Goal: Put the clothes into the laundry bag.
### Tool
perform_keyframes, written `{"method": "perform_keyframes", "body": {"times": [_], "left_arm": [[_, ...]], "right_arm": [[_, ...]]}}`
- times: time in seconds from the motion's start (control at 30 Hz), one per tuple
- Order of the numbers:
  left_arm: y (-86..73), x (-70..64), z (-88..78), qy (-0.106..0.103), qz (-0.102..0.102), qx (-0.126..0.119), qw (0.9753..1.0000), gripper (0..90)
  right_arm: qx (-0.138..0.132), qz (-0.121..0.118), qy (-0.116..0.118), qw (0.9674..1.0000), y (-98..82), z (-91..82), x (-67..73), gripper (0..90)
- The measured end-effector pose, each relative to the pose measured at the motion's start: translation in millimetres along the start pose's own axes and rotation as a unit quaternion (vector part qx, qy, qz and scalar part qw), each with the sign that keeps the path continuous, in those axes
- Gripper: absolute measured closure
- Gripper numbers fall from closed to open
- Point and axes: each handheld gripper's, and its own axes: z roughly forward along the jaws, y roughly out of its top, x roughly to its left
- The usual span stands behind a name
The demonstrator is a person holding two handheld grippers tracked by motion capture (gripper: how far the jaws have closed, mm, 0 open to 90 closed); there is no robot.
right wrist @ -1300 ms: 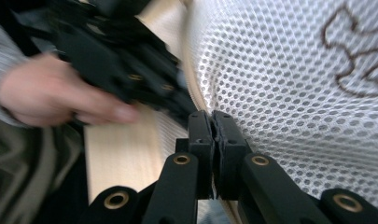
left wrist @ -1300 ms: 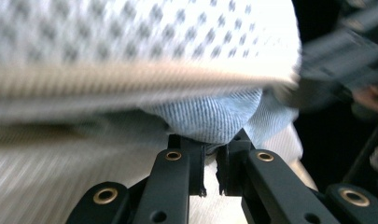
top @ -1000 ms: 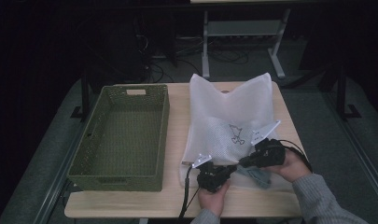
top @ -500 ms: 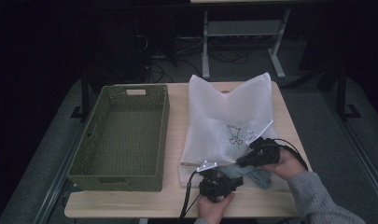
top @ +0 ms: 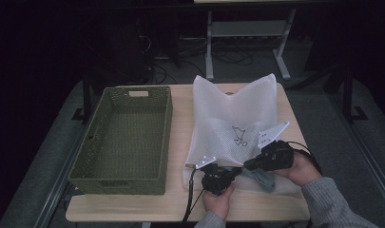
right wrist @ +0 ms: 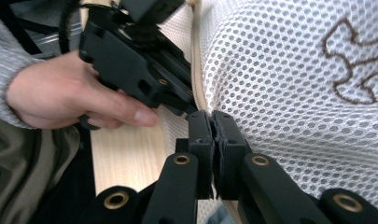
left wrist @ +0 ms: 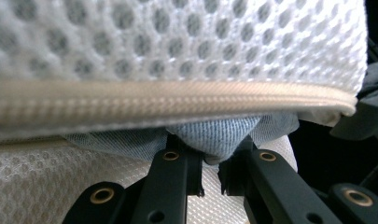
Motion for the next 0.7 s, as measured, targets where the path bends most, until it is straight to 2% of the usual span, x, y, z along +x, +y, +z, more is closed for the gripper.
{"method": "perform_keyframes", "body": {"times": [0.07, 0.2, 0.27, 0.33, 0.47, 0.6, 0.7], "left_arm": [[-1.8, -0.4, -0.3, 0.003, 0.006, 0.004, 1.0000, 81.1], [-7.8, 3.1, -2.9, 0.005, 0.012, 0.025, 0.9996, 75.9], [-7.8, 5.6, -3.0, -0.004, -0.001, 0.037, 0.9993, 68.7], [-7.8, 5.3, -3.7, -0.005, -0.009, 0.045, 0.9990, 61.0], [-13.5, -2.8, -10.5, 0.001, 0.003, 0.057, 0.9984, 49.3], [-22.2, -14.4, -20.2, -0.008, 0.016, 0.059, 0.9981, 45.0], [-24.9, -21.2, -18.5, -0.019, 0.018, 0.068, 0.9973, 45.0]], "right_arm": [[0.012, 0.009, -0.002, 0.9999, -5.5, 7.7, -5.0, 86.6], [0.018, 0.031, 0.006, 0.9993, -14.6, 26.5, -17.4, 86.2], [0.024, 0.031, 0.005, 0.9992, -14.1, 29.6, -18.5, 85.7], [0.023, 0.029, 0.005, 0.9993, -13.2, 29.6, -18.4, 85.1], [0.010, 0.030, 0.000, 0.9995, -15.1, 23.6, -18.0, 84.8], [0.010, 0.030, -0.002, 0.9995, -14.8, 23.0, -17.6, 83.5], [0.005, 0.032, -0.004, 0.9995, -14.0, 21.6, -18.0, 80.5]]}}
